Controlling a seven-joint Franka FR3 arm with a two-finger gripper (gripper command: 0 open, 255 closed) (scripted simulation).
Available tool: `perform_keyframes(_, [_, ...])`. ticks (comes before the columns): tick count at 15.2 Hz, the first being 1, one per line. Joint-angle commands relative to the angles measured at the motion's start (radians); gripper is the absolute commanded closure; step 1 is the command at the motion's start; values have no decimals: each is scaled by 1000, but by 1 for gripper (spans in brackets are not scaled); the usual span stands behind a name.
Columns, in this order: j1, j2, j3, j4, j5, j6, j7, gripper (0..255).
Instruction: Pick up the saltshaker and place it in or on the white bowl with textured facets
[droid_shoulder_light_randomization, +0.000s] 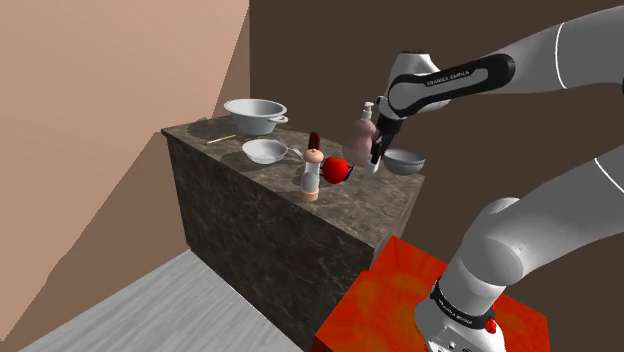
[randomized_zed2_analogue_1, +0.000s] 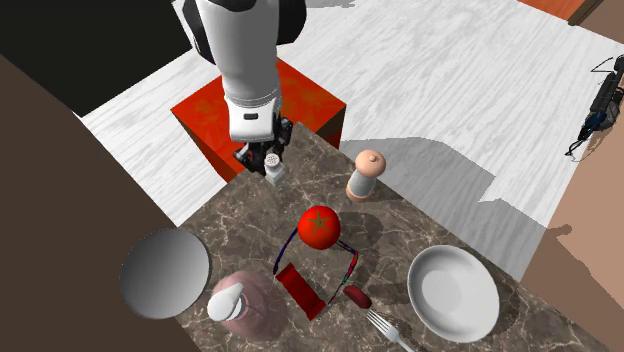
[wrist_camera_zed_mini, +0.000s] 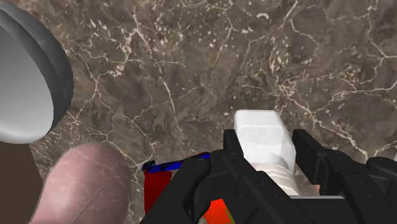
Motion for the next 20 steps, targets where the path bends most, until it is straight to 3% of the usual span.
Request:
perform_keyframes(1, [2,-9,6,21,4,-31,-1,255])
perform_keyframes(10, [7,-36,23,115,17,-152,-9,255])
perform_keyframes(20, [-29,146,-193,310,40,-129,-282,255])
